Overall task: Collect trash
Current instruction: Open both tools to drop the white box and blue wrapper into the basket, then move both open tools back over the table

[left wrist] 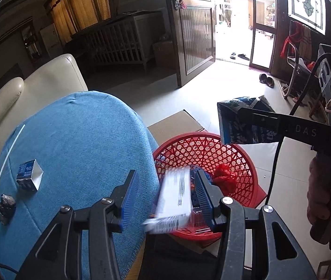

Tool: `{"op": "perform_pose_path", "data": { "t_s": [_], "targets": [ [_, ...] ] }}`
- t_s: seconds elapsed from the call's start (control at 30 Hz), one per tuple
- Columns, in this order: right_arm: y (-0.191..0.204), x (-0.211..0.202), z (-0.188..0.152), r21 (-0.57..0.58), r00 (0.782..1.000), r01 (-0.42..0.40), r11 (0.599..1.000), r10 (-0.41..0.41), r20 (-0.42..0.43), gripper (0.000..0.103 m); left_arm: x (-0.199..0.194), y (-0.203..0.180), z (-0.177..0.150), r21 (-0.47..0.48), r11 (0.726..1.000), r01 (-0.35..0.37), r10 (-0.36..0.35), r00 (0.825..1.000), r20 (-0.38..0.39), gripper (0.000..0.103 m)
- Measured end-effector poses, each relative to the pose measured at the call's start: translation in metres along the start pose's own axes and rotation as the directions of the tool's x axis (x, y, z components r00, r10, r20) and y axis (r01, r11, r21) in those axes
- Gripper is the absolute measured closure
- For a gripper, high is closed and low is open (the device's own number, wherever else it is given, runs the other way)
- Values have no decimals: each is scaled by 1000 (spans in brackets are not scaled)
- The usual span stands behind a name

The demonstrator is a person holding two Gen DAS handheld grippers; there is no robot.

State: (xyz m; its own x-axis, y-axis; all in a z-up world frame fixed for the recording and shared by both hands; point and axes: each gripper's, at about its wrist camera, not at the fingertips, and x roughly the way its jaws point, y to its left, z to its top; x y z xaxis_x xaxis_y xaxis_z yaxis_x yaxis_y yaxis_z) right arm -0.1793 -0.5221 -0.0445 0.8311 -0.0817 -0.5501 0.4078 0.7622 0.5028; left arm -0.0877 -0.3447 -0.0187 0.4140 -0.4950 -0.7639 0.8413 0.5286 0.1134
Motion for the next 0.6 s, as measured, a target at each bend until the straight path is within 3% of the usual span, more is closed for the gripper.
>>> {"op": "perform_pose_path", "data": {
  "t_s": [0.1,0.13,0.17,0.23,0.6],
  "targets": [
    [-1,3,1,13,1000,-1,1000,1,-9,70,1,2,1,-5,1000,10,-10,1000,-3,51],
    [-1,3,1,16,1000,-2,1000,3,-11,63,1,2,0,-4,1000,8,-9,1000,-4,51],
    [0,3,1,22,1000,-6,1000,6,-14,46,2,2,0,-3,1000,8,-8,1000,-6,49],
    [-1,3,1,34,1000,-28,999,28,-5,35,1,3,0,-4,1000,8,-8,1000,-6,49],
    [15,8,0,-11,999,-38,999,38,-13,35,-1,22,-7,-50,999,-10,9,1000,-8,49]
  ]
}}
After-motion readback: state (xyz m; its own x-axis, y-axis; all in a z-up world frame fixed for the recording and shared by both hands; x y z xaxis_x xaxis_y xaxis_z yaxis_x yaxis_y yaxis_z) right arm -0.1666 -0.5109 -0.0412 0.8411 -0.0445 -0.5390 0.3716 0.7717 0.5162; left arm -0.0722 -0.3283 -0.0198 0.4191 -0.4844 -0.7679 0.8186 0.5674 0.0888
